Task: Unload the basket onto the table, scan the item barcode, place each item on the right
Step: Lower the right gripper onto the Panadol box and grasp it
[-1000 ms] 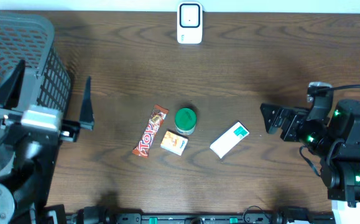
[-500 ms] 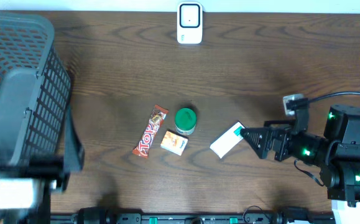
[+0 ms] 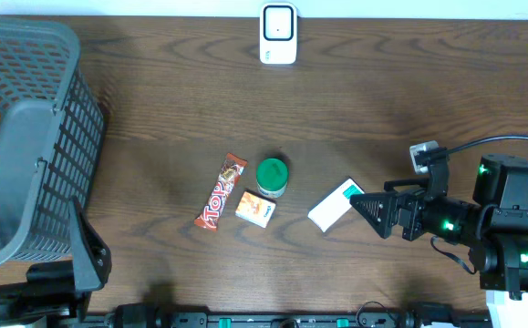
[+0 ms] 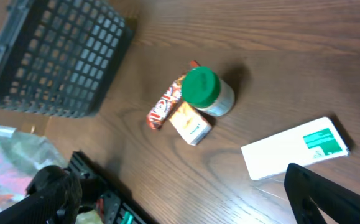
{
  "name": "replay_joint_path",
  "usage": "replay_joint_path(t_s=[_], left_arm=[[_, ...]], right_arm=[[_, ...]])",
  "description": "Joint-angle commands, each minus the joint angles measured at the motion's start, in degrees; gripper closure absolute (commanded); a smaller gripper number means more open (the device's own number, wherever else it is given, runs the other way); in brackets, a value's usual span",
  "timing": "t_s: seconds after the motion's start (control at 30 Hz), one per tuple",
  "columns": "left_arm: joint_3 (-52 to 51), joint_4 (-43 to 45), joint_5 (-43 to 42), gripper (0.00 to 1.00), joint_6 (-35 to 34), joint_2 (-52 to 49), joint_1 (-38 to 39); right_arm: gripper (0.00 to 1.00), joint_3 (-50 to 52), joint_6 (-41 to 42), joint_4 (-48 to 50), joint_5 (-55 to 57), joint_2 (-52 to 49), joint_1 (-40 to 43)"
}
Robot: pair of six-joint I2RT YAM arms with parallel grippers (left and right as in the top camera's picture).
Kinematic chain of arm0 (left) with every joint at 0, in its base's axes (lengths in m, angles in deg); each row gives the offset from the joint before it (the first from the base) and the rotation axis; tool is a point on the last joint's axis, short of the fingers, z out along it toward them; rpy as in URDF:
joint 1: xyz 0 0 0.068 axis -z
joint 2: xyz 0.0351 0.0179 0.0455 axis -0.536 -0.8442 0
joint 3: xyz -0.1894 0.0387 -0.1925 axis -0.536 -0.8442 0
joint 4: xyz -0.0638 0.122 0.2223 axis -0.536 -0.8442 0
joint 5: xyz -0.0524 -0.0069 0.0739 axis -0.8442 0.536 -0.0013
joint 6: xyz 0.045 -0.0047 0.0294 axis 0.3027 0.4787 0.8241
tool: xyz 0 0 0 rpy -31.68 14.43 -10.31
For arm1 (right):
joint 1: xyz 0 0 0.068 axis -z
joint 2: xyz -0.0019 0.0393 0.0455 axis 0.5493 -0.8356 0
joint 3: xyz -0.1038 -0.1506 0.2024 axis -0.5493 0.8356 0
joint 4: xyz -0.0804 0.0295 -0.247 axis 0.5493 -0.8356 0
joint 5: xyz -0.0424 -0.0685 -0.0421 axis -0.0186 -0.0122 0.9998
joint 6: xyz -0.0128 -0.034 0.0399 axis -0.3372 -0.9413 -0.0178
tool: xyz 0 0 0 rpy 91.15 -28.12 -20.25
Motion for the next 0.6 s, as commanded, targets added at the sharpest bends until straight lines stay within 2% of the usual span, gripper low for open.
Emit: replay_joint_path(t_s=[0.0,0.13,0.33,0.57], left_arm=[[-0.31,0.52,0.5,0.04,-0.35,0.61,0.2],[-0.31,0.48,0.48,0.04,-0.35,3.87,1.62],[-0.31,-0.04,0.48,0.04,-0.37,10.29,2.32],[-0.31,-0.42,0.48,0.04,-0.37,14.19,2.32]], right_arm=[[0.01,0.52,-0.79,-0.15,3.37,-0.35,0.11],[0.01,2.08,2.73,0.11,6.32,-0.85,0.11],[0.01,4.15,15.61,0.07,15.82,-3.74,0.28],[0.01,5.25,14.58,1.57,16.31,-15.45,2.4]])
